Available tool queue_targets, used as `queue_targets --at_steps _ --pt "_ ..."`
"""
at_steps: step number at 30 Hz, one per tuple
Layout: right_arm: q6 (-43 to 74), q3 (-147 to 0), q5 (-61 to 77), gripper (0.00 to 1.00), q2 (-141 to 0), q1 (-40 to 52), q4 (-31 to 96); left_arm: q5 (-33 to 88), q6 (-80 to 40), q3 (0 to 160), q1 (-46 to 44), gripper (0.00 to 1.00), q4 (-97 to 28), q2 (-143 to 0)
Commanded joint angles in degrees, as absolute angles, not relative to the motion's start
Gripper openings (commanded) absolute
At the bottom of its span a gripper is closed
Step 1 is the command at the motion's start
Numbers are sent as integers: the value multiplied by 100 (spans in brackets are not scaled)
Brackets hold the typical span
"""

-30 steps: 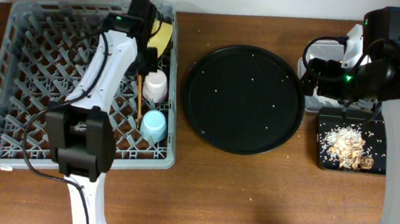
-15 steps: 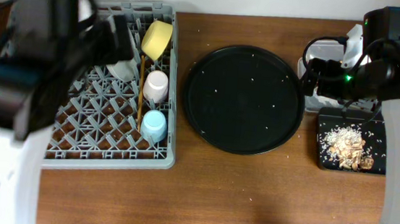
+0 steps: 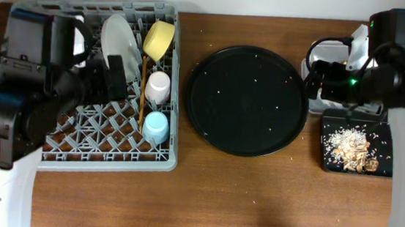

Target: Sort waste into correct bins and load items into the dishwasher rack

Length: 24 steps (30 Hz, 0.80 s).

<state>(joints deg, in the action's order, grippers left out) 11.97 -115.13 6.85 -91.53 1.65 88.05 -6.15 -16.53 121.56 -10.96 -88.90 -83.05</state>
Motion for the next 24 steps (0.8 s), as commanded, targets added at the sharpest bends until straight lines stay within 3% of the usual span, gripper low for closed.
queue_targets --at_steps 1,5,9,14,18,24 --pt "1063 -10978 224 98 -7931 377 7999 -576 -1712 12143 -1096 100 -9404 -8307" --pt "617 -6584 231 99 -5280 375 3385 -576 -1712 12143 -1096 100 -9636 -8307" --pt "620 -2674 207 98 -2471 292 528 -576 -1712 12143 -1096 100 -9636 -8307" --pt "620 -132 163 98 -213 261 -349 -576 -1712 12143 -1096 99 -9636 -8307" --pt "663 -32 121 99 -30 276 460 -576 -1712 12143 -1098 100 -9636 -8307" --pt "661 -32 121 99 -36 338 451 -576 -1712 12143 -1098 100 -9636 -8307"
